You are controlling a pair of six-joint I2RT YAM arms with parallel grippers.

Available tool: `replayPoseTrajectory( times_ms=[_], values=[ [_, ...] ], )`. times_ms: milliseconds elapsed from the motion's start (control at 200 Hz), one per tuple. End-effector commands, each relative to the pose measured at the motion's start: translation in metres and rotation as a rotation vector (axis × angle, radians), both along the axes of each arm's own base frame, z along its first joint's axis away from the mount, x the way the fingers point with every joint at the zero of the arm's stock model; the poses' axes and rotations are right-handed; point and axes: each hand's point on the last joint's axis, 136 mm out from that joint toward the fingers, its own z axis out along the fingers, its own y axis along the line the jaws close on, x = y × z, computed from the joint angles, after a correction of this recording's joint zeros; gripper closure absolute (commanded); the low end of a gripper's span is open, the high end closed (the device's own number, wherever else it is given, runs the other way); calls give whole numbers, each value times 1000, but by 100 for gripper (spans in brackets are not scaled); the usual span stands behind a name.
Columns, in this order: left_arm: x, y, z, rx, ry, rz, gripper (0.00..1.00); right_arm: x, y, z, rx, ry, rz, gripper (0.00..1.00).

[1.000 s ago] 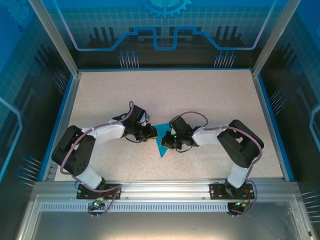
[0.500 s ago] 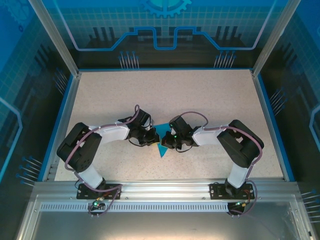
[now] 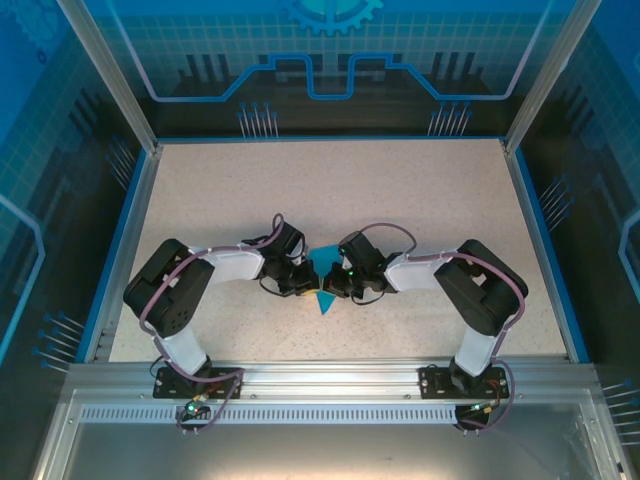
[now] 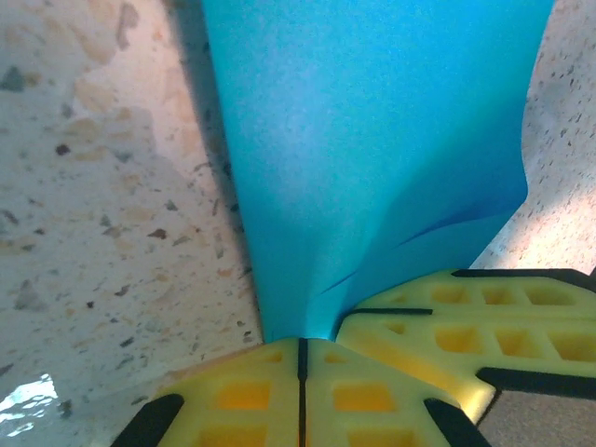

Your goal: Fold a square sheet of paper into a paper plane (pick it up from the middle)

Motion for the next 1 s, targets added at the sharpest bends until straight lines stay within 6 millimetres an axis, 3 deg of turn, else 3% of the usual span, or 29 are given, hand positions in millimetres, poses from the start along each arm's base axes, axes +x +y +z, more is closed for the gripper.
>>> replayPoseTrajectory(
  times_ms=[0,155,325,690,995],
  values=[
    [0,4,-7,48,5,2,95,-15,-14,-11,-62,19,15,100],
    [-2,8,-12,68,13,4,96,-11,-5,11,2,-36,41,99],
    [-3,9,-13,73,15,4,96,-20,3,25,49,-63,100,97],
    [-4,8,-12,70,14,5,96,-53,4,8,27,4,166,97],
    [-5,8,-12,69,15,3,96,-61,-2,-6,4,35,167,97]
  ],
)
